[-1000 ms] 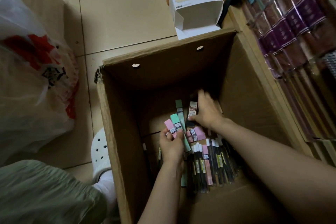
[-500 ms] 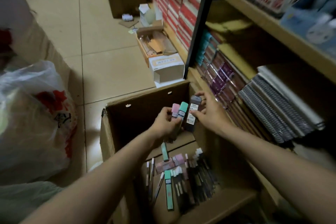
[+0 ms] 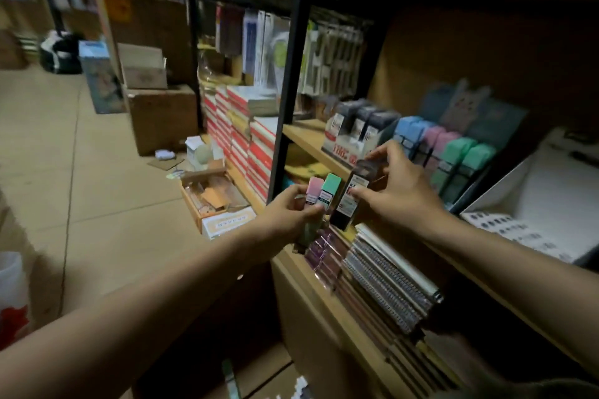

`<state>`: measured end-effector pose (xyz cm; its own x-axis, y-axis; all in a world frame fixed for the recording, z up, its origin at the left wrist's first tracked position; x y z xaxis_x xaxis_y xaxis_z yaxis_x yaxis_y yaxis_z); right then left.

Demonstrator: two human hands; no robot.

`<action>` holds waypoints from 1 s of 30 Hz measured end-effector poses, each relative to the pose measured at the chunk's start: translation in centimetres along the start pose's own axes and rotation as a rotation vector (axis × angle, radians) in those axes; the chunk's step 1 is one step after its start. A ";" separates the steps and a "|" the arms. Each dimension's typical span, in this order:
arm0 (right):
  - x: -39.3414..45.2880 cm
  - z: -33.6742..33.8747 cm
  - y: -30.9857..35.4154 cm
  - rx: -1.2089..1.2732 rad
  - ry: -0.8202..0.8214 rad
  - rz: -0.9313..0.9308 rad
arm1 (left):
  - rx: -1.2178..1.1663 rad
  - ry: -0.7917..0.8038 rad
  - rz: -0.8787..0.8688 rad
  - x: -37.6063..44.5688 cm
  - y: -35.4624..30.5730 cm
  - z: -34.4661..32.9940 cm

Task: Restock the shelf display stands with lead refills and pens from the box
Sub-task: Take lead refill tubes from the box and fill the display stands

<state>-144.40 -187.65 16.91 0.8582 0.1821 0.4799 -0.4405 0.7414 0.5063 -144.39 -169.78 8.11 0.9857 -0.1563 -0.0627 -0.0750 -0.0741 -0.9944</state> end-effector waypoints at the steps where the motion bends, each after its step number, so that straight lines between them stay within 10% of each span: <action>1: 0.7 1.2 0.3 -0.020 -0.021 0.016 | -0.007 0.005 -0.011 0.2 -0.7 0.1; 15: 13.4 3.3 2.2 -0.112 -0.330 0.069 | -0.100 -0.117 0.012 2.8 -3.5 3.7; 30: 18.8 -3.8 -1.7 -0.299 -0.263 0.086 | -0.201 -0.145 0.033 4.6 -1.2 5.6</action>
<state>-126.46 -183.03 22.34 0.7074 0.1092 0.6983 -0.3785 0.8929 0.2438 -138.91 -164.93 8.55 0.9925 -0.0198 -0.1209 -0.1218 -0.2683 -0.9556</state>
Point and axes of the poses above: each hand's wrist, its own x-axis towards the middle knuckle, its own z-axis out of the back of the hand, y = z × x, the point moved 3 cm from there along x, towards the middle knuckle, and after that the axes turned 3 degrees about -y, right-handed, at the moved point
